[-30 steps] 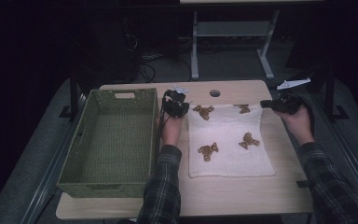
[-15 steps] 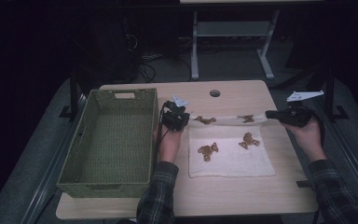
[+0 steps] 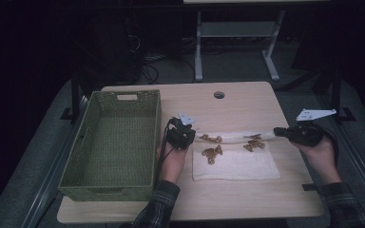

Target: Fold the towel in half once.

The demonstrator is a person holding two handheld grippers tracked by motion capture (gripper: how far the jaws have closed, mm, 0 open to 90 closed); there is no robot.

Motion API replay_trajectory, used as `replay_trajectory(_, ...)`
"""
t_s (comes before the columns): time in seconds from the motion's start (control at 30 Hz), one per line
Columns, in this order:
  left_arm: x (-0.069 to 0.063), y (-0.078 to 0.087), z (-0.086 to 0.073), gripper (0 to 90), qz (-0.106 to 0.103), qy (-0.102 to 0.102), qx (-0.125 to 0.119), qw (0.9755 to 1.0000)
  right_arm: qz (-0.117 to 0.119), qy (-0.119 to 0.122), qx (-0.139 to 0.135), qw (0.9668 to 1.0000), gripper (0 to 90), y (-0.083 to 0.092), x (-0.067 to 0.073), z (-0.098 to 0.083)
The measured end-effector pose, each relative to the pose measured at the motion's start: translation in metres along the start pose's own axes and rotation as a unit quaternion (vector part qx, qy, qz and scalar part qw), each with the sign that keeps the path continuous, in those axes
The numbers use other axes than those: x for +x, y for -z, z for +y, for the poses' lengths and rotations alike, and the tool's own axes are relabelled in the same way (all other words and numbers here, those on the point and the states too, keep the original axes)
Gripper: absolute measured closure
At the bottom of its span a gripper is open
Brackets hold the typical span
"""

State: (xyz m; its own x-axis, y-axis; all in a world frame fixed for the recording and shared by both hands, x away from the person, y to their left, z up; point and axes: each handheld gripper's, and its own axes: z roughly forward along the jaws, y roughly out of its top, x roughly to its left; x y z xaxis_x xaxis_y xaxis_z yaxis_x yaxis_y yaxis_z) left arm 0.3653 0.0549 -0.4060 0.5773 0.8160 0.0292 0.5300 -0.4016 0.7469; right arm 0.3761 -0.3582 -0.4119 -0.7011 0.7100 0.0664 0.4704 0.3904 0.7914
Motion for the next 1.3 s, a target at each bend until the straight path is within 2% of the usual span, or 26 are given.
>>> replay_trajectory(0.23,-0.011,0.012,-0.008,87.8,0.007,-0.015,0.003,0.9999,0.006,-0.005,0.007,0.9999,87.9,0.010,0.012,-0.016)
replay_trajectory(0.5,-0.026,0.023,-0.024,87.8,0.006,-0.036,0.024,0.9991,0.012,-0.002,0.014,0.9998,87.9,0.023,0.027,-0.033)
replay_trajectory(0.7,-0.037,0.028,-0.033,87.9,0.007,-0.047,0.035,0.9982,0.013,0.009,0.031,0.9994,87.9,0.025,0.039,-0.044)
replay_trajectory(0.83,-0.042,0.030,-0.039,88.0,0.009,-0.048,0.039,0.9981,0.013,0.014,0.035,0.9992,87.9,0.028,0.045,-0.051)
replay_trajectory(1.13,-0.049,0.036,-0.055,88.0,-0.003,-0.041,0.048,0.9980,0.024,0.012,0.045,0.9986,87.9,0.031,0.055,-0.066)
replay_trajectory(1.3,-0.056,0.034,-0.064,88.0,-0.005,-0.047,0.060,0.9971,0.026,0.012,0.049,0.9984,87.9,0.033,0.059,-0.072)
